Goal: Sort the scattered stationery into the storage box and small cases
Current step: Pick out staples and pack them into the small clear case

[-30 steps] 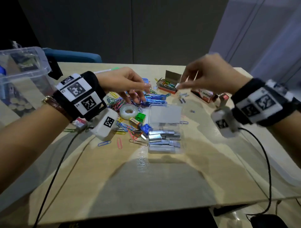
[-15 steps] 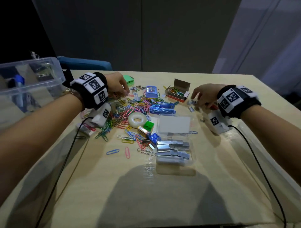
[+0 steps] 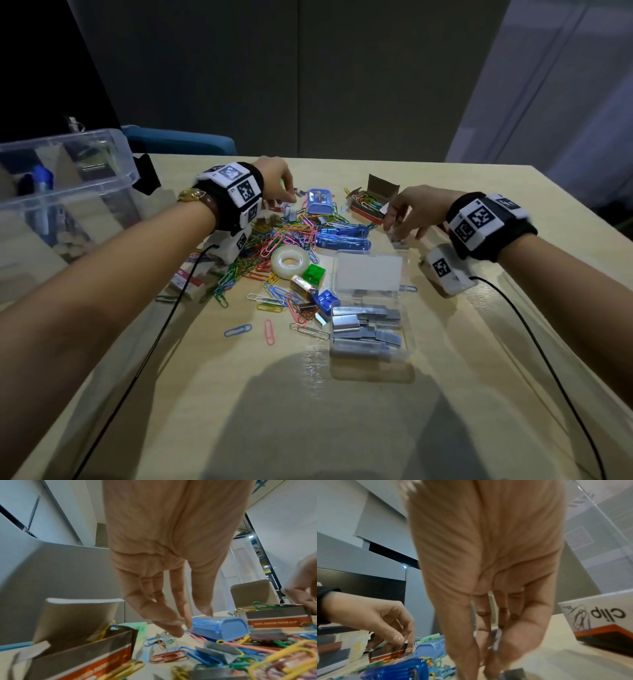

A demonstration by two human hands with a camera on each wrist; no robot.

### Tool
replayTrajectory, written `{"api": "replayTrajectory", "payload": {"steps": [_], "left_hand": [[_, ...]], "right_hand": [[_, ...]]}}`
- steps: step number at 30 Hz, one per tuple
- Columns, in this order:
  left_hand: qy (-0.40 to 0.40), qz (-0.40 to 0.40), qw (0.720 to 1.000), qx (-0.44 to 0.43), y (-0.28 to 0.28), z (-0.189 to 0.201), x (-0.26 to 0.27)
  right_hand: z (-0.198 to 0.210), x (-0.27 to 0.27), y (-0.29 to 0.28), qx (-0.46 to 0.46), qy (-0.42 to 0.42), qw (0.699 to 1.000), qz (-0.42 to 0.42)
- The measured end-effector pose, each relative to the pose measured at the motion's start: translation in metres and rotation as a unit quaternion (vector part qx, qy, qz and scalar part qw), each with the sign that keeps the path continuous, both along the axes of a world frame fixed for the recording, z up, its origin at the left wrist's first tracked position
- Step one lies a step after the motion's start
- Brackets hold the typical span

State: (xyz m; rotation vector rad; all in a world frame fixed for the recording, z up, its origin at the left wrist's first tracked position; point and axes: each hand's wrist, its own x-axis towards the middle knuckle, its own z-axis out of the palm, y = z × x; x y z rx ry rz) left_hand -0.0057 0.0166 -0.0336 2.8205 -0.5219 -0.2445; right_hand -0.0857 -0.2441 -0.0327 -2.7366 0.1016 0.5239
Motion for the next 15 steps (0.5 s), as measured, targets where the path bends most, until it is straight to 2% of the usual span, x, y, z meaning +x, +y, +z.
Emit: {"api": "replayTrajectory", "payload": {"steps": [4, 10, 13, 15], "left_hand": [[0.072, -0.004, 0.997, 0.032, -0.014, -0.001, -0.003], [0.089, -0.027, 0.992, 0.091, -0.006, 0.006, 0.0], [0.119, -0.029, 0.991, 0.048, 0.006, 0.006, 0.001], [0.106, -0.01, 0.994, -0.023, 0.016, 0.008, 0.0]], "right_hand": [[0.003, 0.0, -0.004, -0.032, -0.005, 0.999, -0.03], [-0.001, -0.005, 0.0, -0.025, 0.039, 0.999, -0.001], [-0.001, -0.006, 0.003, -0.036, 0.062, 0.997, 0.026], [0.001, -0.007, 0.004, -0.059, 0.055, 0.996, 0.045]]}}
